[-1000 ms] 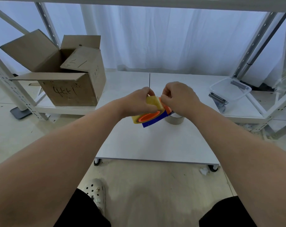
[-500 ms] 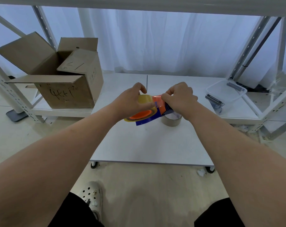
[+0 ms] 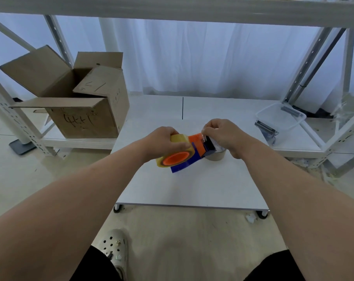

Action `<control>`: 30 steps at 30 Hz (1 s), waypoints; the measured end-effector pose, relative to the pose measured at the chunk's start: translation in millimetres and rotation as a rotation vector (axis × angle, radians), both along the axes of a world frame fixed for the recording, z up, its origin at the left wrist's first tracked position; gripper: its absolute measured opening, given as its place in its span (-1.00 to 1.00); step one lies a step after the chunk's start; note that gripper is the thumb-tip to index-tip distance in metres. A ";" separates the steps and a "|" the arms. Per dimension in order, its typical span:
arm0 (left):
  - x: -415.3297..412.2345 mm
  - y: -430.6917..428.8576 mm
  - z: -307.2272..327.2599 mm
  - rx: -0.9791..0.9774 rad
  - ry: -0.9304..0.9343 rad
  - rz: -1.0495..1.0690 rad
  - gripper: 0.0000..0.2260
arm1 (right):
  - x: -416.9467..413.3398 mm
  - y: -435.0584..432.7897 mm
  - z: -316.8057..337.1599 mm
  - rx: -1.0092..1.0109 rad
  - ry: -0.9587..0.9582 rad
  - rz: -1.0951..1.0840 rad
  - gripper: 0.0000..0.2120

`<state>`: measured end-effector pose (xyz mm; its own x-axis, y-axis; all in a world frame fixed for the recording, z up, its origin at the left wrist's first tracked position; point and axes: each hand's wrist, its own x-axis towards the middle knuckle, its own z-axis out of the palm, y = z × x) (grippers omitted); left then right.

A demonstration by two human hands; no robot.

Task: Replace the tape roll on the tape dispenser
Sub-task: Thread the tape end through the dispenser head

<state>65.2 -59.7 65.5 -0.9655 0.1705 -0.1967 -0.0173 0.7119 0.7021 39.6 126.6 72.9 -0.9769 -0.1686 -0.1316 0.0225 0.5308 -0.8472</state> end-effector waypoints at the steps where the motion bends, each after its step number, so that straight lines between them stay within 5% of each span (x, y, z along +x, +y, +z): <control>1: -1.1 0.6 -5.9 0.032 -0.050 0.019 -0.52 | -1.6 0.5 -3.7 0.050 0.021 -0.003 -0.91; 7: -6.2 5.9 -47.5 0.172 -0.316 0.091 -0.44 | -8.3 -2.5 -24.1 0.510 0.222 0.016 -0.90; 13: -5.7 -2.8 -55.6 0.329 -0.402 0.091 -0.42 | -7.8 -18.2 -36.3 0.181 0.095 0.054 -0.90; 17: -9.9 -14.5 -43.5 0.272 -0.424 -0.022 -0.33 | -10.3 -16.3 -35.3 0.147 0.052 0.142 -0.89; 21: -9.2 -11.3 -37.7 0.157 -0.340 -0.059 -0.34 | -9.4 -19.3 -26.8 0.178 0.066 0.208 -0.87; 27: -10.3 -9.0 -22.9 0.154 0.024 0.014 -0.47 | -8.3 -21.6 -23.8 0.182 0.077 0.268 -0.88; 30: -9.8 -7.4 -15.0 0.160 0.023 -0.042 -0.63 | -7.5 -21.5 -22.5 0.190 0.072 0.293 -0.89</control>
<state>55.4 -67.1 50.5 -0.9609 0.2378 -0.1417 0.0273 0.5907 0.8064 32.1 105.1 50.4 -0.8985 -0.4221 -0.1206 -0.2099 0.6543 -0.7265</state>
